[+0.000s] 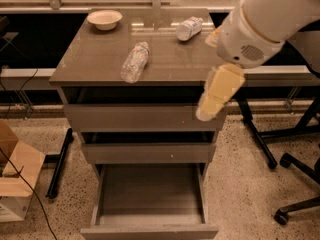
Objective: Place water bottle into bottom drawer
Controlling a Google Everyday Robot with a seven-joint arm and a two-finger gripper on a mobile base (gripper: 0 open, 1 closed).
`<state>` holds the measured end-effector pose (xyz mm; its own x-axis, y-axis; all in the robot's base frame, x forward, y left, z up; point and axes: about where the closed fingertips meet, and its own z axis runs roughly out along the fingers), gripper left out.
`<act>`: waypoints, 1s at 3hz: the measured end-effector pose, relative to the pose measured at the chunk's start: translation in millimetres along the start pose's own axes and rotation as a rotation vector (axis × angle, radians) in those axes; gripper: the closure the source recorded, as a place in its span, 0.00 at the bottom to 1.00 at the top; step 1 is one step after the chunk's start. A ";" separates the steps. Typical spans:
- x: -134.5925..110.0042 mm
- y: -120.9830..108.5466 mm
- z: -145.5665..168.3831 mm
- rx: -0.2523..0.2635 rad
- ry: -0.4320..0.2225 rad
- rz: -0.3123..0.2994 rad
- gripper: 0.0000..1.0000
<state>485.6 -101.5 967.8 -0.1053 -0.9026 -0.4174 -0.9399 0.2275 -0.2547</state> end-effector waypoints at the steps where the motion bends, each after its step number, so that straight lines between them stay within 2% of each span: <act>1: -56.3 -19.7 42.9 -0.018 -0.080 -0.012 0.00; 2: -57.8 -20.1 44.3 -0.019 -0.082 -0.013 0.00; 3: -66.7 -26.1 57.6 -0.003 -0.104 0.020 0.00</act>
Offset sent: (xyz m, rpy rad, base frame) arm 0.0606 0.0894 -0.0186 0.1087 0.0036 0.0535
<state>535.9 -26.2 952.0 -0.0904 -0.8550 -0.5107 -0.9388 0.2444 -0.2428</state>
